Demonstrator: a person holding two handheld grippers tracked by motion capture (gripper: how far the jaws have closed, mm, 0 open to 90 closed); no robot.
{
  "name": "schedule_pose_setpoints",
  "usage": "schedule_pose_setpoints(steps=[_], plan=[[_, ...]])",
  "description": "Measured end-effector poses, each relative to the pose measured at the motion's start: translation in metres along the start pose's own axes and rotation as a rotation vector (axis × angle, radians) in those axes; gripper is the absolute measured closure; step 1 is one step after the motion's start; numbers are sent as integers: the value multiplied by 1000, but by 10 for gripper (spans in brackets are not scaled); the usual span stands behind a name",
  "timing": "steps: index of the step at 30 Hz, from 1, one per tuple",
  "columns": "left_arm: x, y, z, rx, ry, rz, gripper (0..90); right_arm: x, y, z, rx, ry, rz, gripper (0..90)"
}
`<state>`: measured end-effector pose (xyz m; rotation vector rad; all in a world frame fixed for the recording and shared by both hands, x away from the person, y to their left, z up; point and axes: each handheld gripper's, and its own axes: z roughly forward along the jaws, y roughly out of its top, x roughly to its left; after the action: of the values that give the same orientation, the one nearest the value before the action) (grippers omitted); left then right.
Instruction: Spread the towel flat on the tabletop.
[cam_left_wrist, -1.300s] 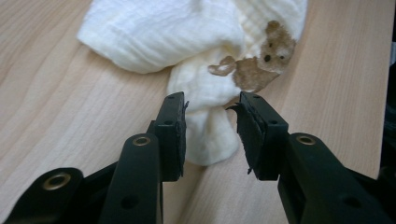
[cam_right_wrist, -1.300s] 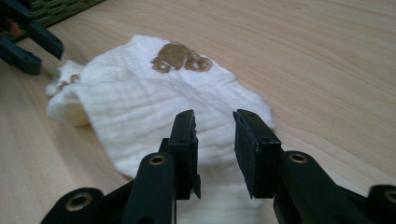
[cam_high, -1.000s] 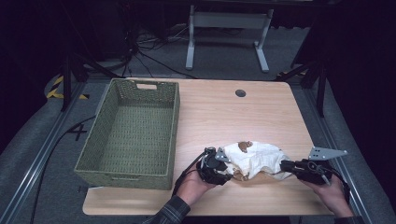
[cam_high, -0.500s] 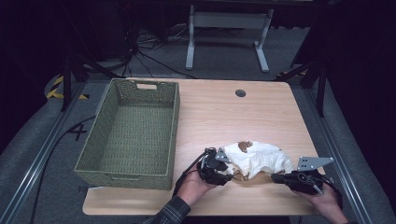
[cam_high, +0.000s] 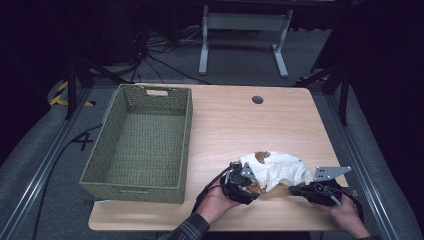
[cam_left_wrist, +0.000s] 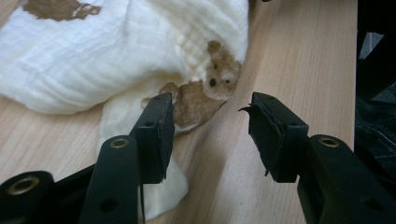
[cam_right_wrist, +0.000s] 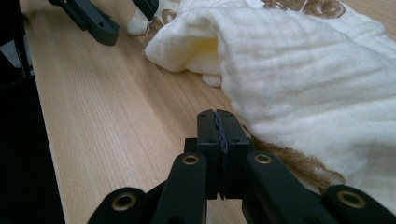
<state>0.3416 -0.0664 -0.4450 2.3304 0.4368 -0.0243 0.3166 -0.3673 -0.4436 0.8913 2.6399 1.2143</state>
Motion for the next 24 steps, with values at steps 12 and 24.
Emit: schedule_pose_setpoints(steps=[12,24], plan=[[-1,11,23,37,33,60,571,-1,2,2,0,0,-4,895],[3,22,0,-28,-58,34,883,-11,10,-3,-41,-41,-8,897]])
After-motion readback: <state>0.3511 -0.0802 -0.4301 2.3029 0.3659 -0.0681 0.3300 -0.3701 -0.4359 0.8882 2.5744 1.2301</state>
